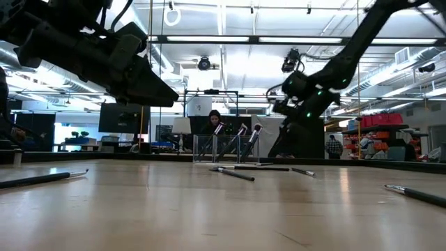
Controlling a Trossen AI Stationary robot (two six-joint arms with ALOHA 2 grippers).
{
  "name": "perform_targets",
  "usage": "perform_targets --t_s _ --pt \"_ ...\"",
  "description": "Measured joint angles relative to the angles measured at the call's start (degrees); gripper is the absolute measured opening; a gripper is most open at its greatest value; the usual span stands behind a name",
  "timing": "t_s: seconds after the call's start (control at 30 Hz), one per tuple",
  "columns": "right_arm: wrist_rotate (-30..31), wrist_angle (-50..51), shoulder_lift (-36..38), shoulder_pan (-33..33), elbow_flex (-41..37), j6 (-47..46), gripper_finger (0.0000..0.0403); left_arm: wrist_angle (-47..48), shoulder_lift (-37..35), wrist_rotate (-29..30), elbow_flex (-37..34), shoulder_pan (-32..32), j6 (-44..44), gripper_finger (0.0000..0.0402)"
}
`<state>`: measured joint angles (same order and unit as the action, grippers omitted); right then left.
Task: Put items in baskets/containers
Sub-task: Put the black eyeshadow brush into the transparent organizer
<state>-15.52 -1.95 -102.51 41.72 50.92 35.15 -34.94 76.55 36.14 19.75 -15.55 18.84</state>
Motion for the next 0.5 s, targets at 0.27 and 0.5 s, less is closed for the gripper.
perform_targets --t_s 0.27,0.5 --pt "-0.4 9.9 -6.9 1.1 10.2 6.9 0.0142 0.0 0.0 0.0 0.0 0.0 0.0 0.0211" --pt "-0.6 10.2 -7.0 2.2 11.1 10.5 0.0137 -0.5 0.0 0.0 0.0 0.0 0.0 0.0211"
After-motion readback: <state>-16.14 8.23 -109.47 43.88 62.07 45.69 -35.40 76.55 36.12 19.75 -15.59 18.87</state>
